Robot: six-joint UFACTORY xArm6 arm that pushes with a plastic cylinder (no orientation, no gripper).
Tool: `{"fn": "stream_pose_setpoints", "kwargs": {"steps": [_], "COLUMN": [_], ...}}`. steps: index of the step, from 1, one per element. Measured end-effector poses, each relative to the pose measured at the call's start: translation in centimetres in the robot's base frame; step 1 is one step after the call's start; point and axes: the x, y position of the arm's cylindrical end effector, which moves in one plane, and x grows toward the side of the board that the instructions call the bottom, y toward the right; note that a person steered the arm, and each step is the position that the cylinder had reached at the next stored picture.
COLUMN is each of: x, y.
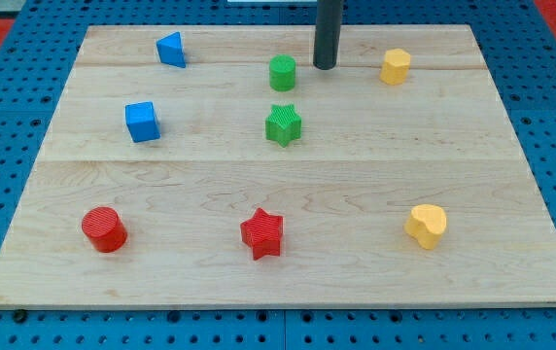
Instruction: Move the green circle closer to the red circle
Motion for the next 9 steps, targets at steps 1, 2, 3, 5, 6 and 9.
{"fn": "stream_pose_setpoints", "kwargs": {"steps": [1, 2, 3, 5, 6, 9], "x": [-2.3, -0.6, 2.6, 6.0, 6.9, 7.2], "y": [-4.2, -6.7, -4.7, -1.3, -3.5, -4.4]}}
